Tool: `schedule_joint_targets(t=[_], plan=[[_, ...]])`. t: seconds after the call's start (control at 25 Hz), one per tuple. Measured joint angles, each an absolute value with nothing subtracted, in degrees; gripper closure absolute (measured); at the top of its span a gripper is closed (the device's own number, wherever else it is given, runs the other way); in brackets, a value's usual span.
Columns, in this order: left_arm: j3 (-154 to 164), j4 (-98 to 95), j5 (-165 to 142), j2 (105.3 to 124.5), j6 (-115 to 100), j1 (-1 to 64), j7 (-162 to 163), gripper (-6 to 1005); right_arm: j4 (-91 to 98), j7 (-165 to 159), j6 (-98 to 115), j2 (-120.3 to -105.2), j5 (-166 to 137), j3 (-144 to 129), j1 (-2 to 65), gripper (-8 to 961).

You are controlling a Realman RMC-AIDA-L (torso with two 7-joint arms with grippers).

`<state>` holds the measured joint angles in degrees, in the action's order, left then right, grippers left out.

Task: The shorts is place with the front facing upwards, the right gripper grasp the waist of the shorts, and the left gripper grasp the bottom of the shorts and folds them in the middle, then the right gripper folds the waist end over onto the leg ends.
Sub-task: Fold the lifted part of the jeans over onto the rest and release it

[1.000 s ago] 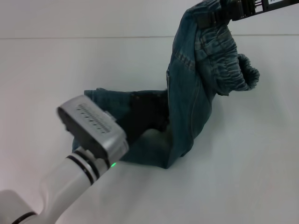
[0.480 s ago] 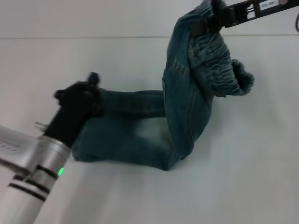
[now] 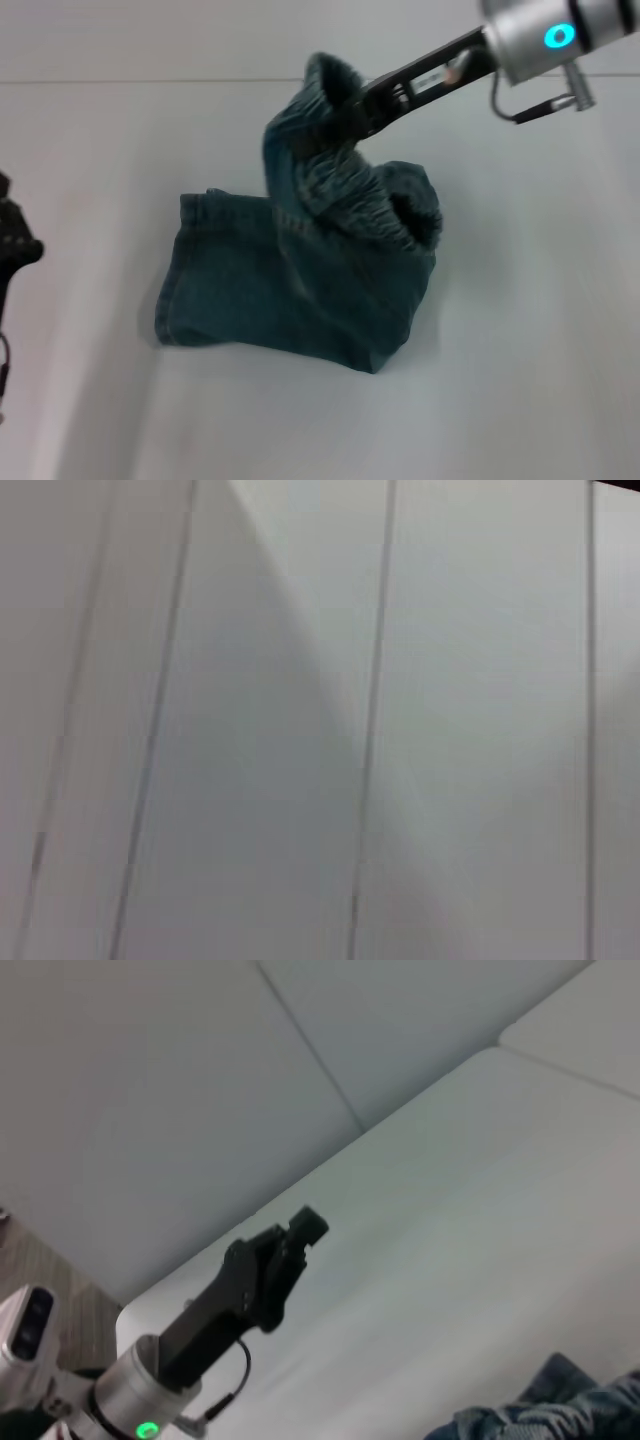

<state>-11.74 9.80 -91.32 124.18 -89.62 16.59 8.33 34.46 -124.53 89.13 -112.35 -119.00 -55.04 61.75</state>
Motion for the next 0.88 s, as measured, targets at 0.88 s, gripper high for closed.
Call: schedule_joint_targets(t=[0.88], plan=[[-12.75, 6.3, -91.73, 124.19, -87.65, 15.18, 11.6, 987, 28.57, -124.0, 79.76, -118.55, -119.08, -65.13, 68.31, 662]])
